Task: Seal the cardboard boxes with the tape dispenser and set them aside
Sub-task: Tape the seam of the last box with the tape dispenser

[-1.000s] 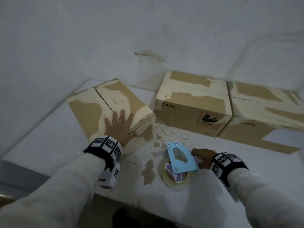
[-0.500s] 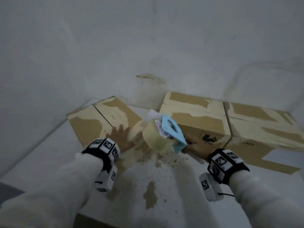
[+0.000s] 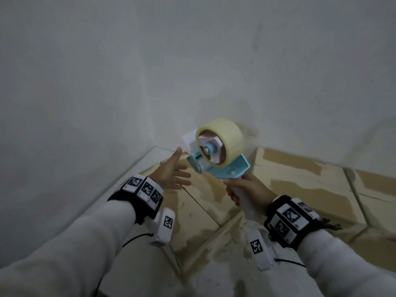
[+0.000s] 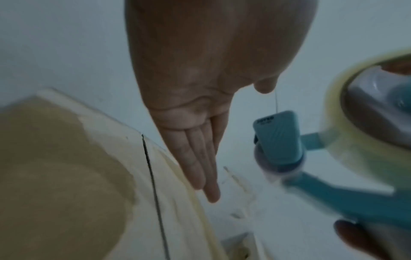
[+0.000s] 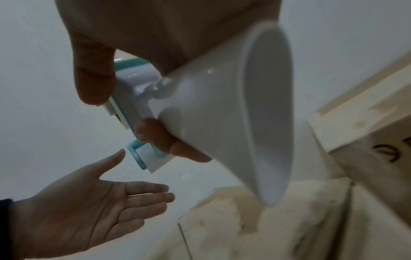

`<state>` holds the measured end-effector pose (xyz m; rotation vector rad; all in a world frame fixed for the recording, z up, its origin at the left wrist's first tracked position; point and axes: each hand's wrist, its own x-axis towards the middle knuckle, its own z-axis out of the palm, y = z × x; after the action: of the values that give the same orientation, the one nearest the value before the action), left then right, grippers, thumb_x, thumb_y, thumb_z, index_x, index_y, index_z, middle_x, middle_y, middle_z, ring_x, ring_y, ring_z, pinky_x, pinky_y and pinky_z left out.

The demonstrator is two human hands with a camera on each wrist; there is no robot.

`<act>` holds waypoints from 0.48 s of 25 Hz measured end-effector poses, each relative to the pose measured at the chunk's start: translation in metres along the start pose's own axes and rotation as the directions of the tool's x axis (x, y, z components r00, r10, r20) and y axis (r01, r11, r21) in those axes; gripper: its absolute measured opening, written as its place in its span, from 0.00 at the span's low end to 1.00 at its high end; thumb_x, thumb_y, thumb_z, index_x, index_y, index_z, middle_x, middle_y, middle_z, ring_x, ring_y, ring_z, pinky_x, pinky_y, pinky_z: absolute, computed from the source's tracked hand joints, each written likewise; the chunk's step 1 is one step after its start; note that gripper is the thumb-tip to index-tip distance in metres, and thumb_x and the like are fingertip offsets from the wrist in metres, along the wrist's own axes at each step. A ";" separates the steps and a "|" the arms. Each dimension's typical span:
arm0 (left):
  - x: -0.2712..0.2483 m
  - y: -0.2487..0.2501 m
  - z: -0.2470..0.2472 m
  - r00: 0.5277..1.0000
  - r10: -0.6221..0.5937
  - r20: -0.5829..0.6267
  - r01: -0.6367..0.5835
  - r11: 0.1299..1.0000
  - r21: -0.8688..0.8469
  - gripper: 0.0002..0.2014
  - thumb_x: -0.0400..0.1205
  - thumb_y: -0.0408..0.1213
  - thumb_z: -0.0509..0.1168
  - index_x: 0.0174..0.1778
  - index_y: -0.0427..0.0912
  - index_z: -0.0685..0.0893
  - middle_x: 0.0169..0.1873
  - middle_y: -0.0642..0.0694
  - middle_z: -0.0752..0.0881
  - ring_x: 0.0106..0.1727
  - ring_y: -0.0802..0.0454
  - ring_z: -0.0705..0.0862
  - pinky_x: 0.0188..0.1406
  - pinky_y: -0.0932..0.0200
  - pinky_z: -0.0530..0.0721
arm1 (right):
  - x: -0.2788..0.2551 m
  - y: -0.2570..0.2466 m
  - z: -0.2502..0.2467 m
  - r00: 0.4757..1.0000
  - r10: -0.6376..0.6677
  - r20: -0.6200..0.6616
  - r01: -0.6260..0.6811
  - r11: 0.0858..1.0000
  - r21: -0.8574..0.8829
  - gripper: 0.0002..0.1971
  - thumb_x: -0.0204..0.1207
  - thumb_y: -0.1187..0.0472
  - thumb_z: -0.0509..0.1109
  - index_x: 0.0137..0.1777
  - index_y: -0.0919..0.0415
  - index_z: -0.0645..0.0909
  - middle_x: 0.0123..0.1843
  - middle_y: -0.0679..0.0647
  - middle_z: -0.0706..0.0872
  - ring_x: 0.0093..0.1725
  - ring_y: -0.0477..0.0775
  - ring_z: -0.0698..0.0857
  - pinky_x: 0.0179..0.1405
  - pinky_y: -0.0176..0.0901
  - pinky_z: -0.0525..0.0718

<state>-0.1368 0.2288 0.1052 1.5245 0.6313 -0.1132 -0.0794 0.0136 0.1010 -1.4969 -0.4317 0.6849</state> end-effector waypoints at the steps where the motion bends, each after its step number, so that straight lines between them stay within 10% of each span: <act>1: 0.005 0.006 -0.009 0.997 -0.052 0.052 0.056 0.995 -0.088 0.44 0.76 0.73 0.44 0.67 0.35 0.74 0.62 0.34 0.83 0.53 0.39 0.87 0.46 0.52 0.83 | 0.009 -0.002 0.011 1.000 -0.013 -0.005 0.013 1.000 -0.006 0.11 0.67 0.62 0.72 0.44 0.63 0.74 0.25 0.55 0.73 0.24 0.52 0.69 0.23 0.42 0.64; 7: 0.034 0.003 -0.045 0.916 -0.301 0.267 0.363 0.904 -0.225 0.55 0.72 0.75 0.53 0.73 0.22 0.65 0.63 0.24 0.79 0.58 0.32 0.84 0.47 0.46 0.83 | 0.049 -0.006 0.047 0.999 -0.050 -0.016 0.048 0.994 -0.096 0.12 0.62 0.57 0.72 0.40 0.63 0.75 0.24 0.54 0.77 0.23 0.54 0.72 0.24 0.43 0.69; 12: 0.071 0.004 -0.062 0.976 -0.115 0.184 0.181 0.899 -0.399 0.22 0.85 0.42 0.59 0.71 0.32 0.74 0.46 0.39 0.88 0.40 0.51 0.90 0.35 0.62 0.86 | 0.073 -0.004 0.062 0.999 -0.046 -0.012 0.044 0.992 -0.116 0.10 0.65 0.58 0.73 0.39 0.62 0.76 0.24 0.53 0.77 0.24 0.54 0.72 0.23 0.43 0.70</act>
<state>-0.0951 0.3103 0.0815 1.0439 0.6006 -0.2005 -0.0651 0.1080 0.0977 -1.5953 -0.4998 0.6216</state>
